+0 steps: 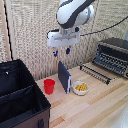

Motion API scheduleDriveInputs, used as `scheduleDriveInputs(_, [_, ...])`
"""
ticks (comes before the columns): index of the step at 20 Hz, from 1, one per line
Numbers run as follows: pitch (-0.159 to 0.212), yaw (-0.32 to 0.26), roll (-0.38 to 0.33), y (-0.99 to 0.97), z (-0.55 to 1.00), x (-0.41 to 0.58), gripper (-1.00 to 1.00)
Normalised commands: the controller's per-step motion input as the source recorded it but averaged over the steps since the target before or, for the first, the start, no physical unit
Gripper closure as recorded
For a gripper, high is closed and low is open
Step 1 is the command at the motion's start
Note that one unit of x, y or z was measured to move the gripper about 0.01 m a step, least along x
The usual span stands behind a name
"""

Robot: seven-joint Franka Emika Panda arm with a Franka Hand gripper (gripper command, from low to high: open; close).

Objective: With care, position your gripper close to the oven tray handle. Make sure to grip the handle tightly. Delicately and attentively pull the tray out from the oven.

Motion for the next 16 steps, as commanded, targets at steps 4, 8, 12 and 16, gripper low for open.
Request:
scheduleDriveInputs(4, [0.0,0.105,-0.248,-0.14,0.22,0.006,-1.0])
scheduleDriveInputs(8, [0.0,0.13,-0.24,-0.17,0.19,0.036,-1.0])
scheduleDriveInputs(12, [0.0,0.148,-0.247,-0.18,0.1,0.009,-1.0])
scheduleDriveInputs(16, [0.0,0.167,-0.245,-0.23,0.0,0.0,-1.0])
